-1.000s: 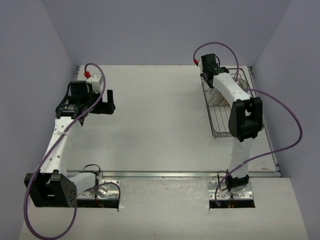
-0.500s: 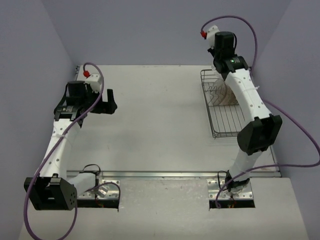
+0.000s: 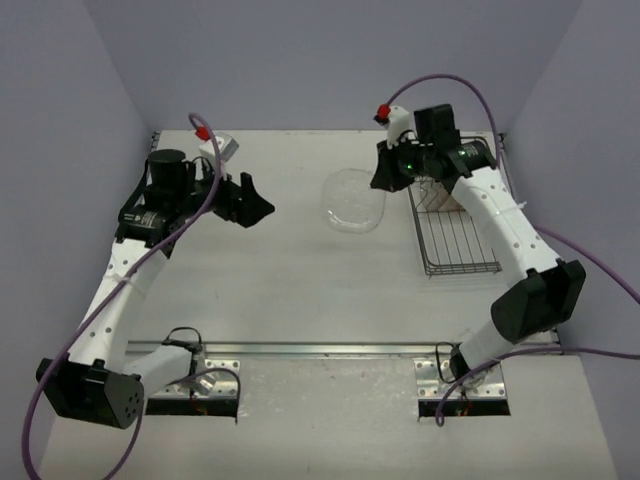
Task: Unload the plates from the dish rack
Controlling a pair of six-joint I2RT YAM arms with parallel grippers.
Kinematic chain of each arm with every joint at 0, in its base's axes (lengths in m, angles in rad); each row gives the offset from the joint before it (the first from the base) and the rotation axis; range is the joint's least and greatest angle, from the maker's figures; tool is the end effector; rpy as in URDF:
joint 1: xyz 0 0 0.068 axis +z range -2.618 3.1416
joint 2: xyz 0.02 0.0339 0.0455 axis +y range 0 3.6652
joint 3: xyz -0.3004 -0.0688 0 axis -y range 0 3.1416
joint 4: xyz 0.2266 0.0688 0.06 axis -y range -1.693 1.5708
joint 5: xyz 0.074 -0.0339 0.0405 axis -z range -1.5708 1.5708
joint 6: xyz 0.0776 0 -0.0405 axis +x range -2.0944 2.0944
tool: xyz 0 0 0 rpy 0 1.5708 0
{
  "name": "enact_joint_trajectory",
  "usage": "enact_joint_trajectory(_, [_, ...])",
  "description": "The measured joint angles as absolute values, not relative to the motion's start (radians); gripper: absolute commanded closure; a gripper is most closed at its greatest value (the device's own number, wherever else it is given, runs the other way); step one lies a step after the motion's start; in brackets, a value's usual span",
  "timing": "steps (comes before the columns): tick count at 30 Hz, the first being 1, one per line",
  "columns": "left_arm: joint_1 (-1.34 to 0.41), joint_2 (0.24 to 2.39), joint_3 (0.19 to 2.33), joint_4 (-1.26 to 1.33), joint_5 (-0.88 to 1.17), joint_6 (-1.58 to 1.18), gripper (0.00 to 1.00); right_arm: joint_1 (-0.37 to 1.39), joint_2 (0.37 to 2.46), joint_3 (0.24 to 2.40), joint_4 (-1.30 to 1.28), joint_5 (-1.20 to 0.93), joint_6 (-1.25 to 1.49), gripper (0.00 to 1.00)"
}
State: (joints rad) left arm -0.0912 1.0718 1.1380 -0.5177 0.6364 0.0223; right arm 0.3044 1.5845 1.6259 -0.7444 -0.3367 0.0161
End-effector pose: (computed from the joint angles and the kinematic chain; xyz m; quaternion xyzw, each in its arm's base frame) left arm 0.2160 -0.0661 0.3926 0.2115 0.7942 -0.2823 0.4948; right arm 0.3361 0.1325 0.3880 -0.1982 0.8751 0.2162 0.3849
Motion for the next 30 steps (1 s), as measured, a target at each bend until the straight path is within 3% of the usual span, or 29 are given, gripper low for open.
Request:
enact_joint_trajectory(8, [-0.235, 1.244, 1.202, -0.524, 0.682, -0.014, 0.30, 0.560, 1.595, 1.584, -0.738, -0.439, 0.086, 1.00])
enact_joint_trajectory(17, [-0.297, 1.305, 1.202, -0.546, 0.658, -0.027, 0.59, 0.571, 1.673, 1.644, -0.735, -0.419, 0.142, 1.00])
enact_joint_trajectory(22, [-0.296, 1.305, 1.199, -0.547, 0.651, -0.031, 0.65, 0.572, 1.677, 1.645, -0.735, -0.399, 0.154, 1.00])
enact_joint_trajectory(26, [-0.295, 1.304, 1.190, -0.544, 0.642, -0.032, 0.77, 0.573, 1.677, 1.645, -0.738, -0.387, 0.156, 1.00])
enact_joint_trajectory(27, [-0.294, 1.304, 1.188, -0.543, 0.637, -0.032, 0.85, 0.573, 1.677, 1.645, -0.740, -0.385, 0.156, 1.00])
enact_joint_trajectory(28, [-0.290, 1.303, 1.182, -0.539, 0.636, -0.034, 0.94, 0.573, 1.677, 1.645, -0.741, -0.387, 0.157, 0.99])
enact_joint_trajectory(30, [-0.276, 1.300, 1.172, -0.537, 0.628, -0.038, 1.00, 0.573, 1.677, 1.645, -0.745, -0.387, 0.159, 0.83])
